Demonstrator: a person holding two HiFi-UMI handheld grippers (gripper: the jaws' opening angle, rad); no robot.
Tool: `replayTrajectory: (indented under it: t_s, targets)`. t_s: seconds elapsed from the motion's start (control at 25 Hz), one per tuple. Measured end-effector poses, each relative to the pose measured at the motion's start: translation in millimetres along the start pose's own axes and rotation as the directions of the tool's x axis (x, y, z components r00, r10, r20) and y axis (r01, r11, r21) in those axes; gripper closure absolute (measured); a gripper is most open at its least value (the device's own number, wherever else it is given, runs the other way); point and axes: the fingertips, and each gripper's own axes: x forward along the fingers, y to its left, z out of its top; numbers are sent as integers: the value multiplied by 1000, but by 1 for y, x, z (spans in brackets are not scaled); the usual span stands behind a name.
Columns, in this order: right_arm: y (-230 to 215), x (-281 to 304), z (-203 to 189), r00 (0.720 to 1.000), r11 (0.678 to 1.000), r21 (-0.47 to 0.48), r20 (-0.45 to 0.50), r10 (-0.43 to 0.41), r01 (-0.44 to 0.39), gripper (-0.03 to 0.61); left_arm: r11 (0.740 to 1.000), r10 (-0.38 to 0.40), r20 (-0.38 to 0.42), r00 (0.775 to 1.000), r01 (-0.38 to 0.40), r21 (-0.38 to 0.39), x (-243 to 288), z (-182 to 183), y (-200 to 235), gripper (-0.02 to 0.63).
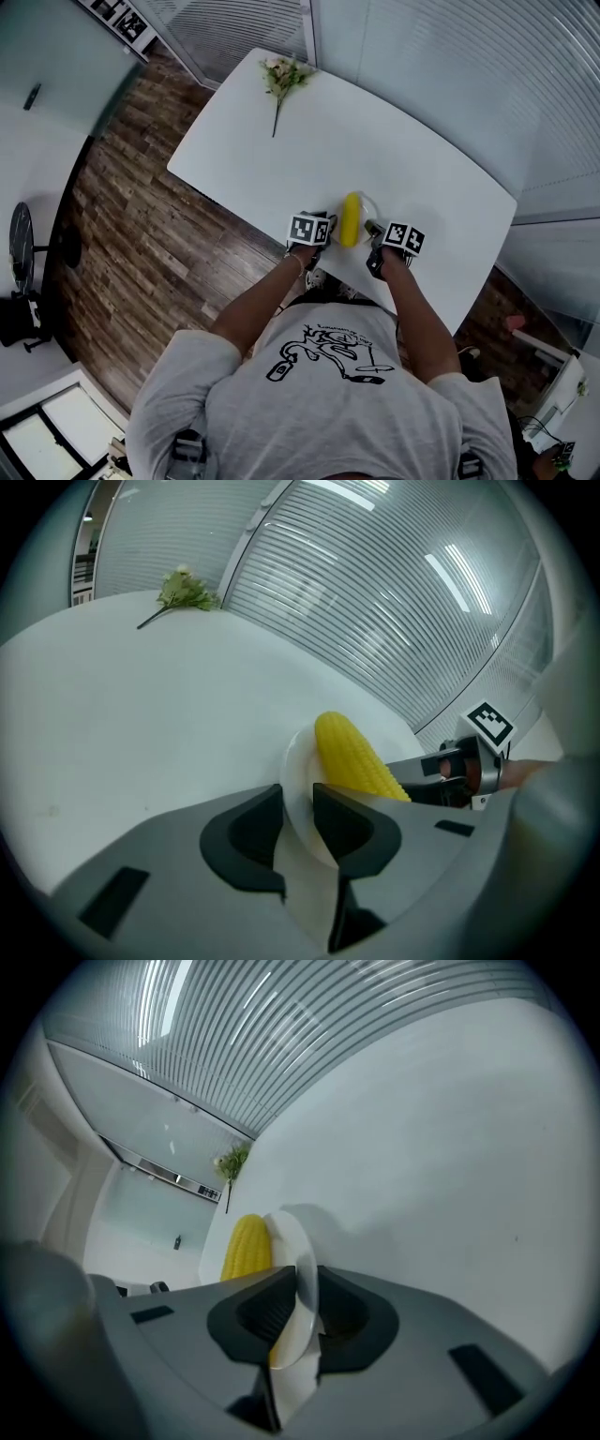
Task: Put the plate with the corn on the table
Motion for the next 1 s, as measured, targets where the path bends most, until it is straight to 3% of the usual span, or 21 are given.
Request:
replayTrajectory:
  t_s: [0.44,1.0]
  targets:
    - [-2,-1,0,994,979,-171,-4,-110,108,487,991,60,-21,998,-57,122,1,-4,-1,506]
    - [-4,-2,2,976,937,-283,-12,-216,204,463,984,84,-28,996,-79,158,3,-4,-2,503]
